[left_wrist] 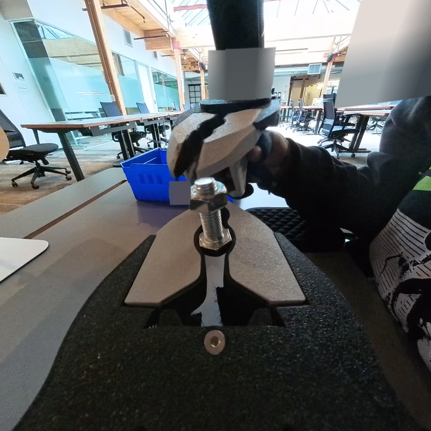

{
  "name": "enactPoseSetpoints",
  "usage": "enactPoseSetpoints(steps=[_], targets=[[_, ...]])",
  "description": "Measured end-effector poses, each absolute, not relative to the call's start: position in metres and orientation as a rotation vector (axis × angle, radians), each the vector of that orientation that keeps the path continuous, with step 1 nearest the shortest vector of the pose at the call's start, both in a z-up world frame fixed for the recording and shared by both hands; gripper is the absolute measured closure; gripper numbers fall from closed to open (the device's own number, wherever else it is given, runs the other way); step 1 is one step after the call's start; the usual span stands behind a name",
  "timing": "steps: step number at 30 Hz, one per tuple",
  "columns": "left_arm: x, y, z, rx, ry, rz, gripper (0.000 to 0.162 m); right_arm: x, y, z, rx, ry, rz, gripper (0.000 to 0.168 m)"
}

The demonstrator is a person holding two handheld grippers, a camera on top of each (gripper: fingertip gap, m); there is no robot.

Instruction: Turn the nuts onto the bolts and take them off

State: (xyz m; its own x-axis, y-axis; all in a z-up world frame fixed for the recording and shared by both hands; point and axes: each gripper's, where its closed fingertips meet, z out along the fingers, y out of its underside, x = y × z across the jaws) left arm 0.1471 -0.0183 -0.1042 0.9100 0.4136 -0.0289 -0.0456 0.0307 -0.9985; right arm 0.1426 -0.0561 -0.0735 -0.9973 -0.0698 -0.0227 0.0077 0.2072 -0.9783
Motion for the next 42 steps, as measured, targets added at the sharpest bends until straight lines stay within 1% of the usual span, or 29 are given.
enactPoseSetpoints(steps=[3,5,9,13,16,17,18,21,22,24,28,31,39,40,41,42], targets=[[0.147,-0.017,-0.106,-1.516,-0.301,0.359,0.152,0.155,-0.064,-0.075,-0.125,2.372,-1.917,0.141],[0.147,-0.016,-0.107,-1.522,-0.302,0.359,0.152,0.164,-0.072,-0.075,-0.16,2.363,-1.908,0.135],[0.147,-0.015,-0.109,-1.533,-0.299,0.357,0.152,0.169,-0.084,-0.076,-0.163,2.352,-1.905,0.133],[0.148,-0.014,-0.109,-1.537,-0.295,0.358,0.152,0.165,-0.084,-0.078,-0.133,2.363,-1.903,0.135],[0.147,-0.015,-0.108,-1.531,-0.299,0.357,0.152,0.16,-0.075,-0.076,-0.114,2.369,-1.905,0.134],[0.147,-0.015,-0.108,-1.528,-0.299,0.357,0.153,0.155,-0.07,-0.076,-0.098,2.381,-1.914,0.139],[0.148,-0.016,-0.108,-1.525,-0.296,0.358,0.151,0.146,-0.063,-0.075,-0.057,2.409,-1.942,0.153],[0.148,-0.015,-0.108,-1.528,-0.293,0.358,0.151,0.133,-0.05,-0.068,0.01,2.372,-2.011,0.167],[0.148,-0.014,-0.108,-1.531,-0.292,0.358,0.151,0.135,-0.049,-0.065,0.006,2.344,-2.02,0.168],[0.148,-0.014,-0.108,-1.532,-0.291,0.36,0.151,0.141,-0.053,-0.065,-0.03,2.328,-2.014,0.163],[0.147,-0.015,-0.109,-1.532,-0.296,0.358,0.152,0.159,-0.068,-0.069,-0.118,2.318,-1.955,0.141],[0.147,-0.014,-0.11,-1.537,-0.292,0.354,0.152,0.167,-0.077,-0.072,-0.146,2.316,-1.928,0.131],[0.148,-0.014,-0.11,-1.541,-0.295,0.355,0.152,0.159,-0.073,-0.076,-0.119,2.361,-1.912,0.133],[0.148,-0.015,-0.109,-1.538,-0.295,0.355,0.152,0.154,-0.067,-0.076,-0.092,2.374,-1.923,0.14],[0.148,-0.015,-0.109,-1.535,-0.292,0.357,0.151,0.145,-0.061,-0.075,-0.048,2.397,-1.95,0.152],[0.148,-0.015,-0.108,-1.534,-0.29,0.358,0.151,0.138,-0.055,-0.073,-0.022,2.398,-1.976,0.154]])
